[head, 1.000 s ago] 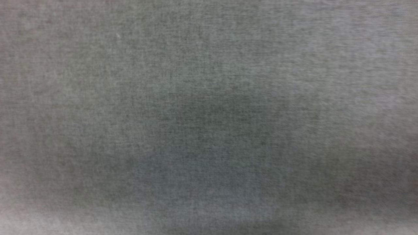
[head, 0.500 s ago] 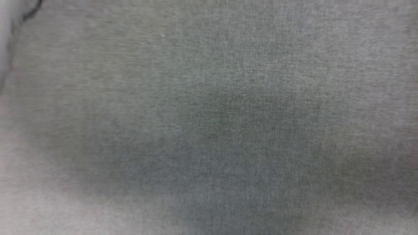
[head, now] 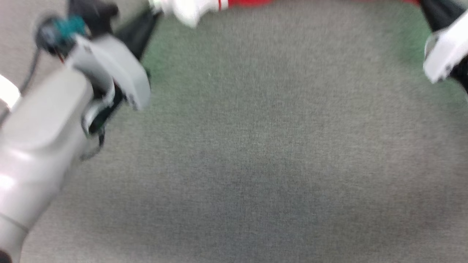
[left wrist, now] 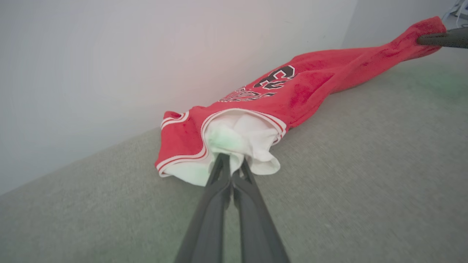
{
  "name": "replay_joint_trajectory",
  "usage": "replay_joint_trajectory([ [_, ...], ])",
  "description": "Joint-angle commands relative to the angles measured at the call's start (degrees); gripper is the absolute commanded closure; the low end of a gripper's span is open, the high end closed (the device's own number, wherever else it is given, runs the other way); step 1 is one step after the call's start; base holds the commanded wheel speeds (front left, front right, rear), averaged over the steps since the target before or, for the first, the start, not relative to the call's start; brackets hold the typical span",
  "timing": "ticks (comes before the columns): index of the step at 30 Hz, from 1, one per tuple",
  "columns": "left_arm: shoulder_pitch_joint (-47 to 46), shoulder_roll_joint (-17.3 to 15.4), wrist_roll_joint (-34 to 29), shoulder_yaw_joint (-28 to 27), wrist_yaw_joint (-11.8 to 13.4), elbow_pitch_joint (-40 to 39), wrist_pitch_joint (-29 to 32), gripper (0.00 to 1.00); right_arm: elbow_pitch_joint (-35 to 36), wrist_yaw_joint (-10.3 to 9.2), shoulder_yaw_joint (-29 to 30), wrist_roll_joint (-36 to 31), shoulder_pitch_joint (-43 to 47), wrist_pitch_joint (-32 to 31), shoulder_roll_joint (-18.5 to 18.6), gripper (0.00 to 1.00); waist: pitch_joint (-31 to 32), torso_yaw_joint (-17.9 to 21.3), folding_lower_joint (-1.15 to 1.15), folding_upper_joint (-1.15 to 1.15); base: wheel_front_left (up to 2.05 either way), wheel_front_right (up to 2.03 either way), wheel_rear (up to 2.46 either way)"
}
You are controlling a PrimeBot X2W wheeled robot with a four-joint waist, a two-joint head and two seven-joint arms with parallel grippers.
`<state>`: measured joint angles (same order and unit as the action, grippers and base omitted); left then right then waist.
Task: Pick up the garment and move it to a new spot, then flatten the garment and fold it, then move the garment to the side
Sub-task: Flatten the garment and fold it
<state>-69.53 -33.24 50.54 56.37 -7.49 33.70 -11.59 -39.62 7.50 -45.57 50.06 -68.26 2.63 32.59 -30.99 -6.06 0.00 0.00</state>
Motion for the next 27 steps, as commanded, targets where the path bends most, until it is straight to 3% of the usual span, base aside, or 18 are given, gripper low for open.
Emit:
replay_joint_trajectory([
  [1, 3.4, -1.0, 1.0, 0.6, 0.0, -1.1, 0.5, 1.0, 1.6, -0.01, -0.4, 0.9, 3.1, -0.5, 1.3, 1.0, 9.6, -0.4, 0.0, 0.0, 0.0, 0.0, 0.0],
  [5, 10.8, -3.2, 2.7, 1.8, 2.1, -5.6, 1.1, 1.0, 6.1, -0.02, 0.2, 1.7, 11.4, -1.9, 5.3, 1.0, 13.9, -1.0, 0.0, 0.0, 0.0, 0.0, 0.0],
  [8, 17.2, -5.4, 4.6, 2.4, 5.0, -10.6, 1.8, 1.0, 9.5, -0.02, 1.6, 2.3, 18.0, -2.9, 8.1, 1.0, 16.6, -1.6, 0.0, 0.0, 0.0, 0.0, 0.0],
  [15, 31.6, -12.1, 8.1, 3.5, 15.1, -24.5, 2.7, 1.0, 17.9, -0.04, 8.0, 2.8, 34.1, -6.3, 13.2, 1.0, 20.2, -2.7, 0.0, 0.0, 0.0, 0.0, 0.0],
  [21, 43.1, -16.4, 11.9, 3.6, 24.4, -35.2, 1.1, 1.0, 25.5, -0.05, 16.6, 1.4, 49.2, -10.3, 14.1, 1.0, 21.4, -3.4, 0.0, 0.0, 0.0, 0.0, 0.0],
  [27, 53.1, -17.6, 17.0, 3.6, 31.9, -42.5, -0.1, 1.0, 34.4, -0.04, 26.5, -0.3, 64.1, -17.0, 11.8, 1.0, 21.6, -3.9, 0.0, 0.0, 0.0, 0.0, 0.0],
])
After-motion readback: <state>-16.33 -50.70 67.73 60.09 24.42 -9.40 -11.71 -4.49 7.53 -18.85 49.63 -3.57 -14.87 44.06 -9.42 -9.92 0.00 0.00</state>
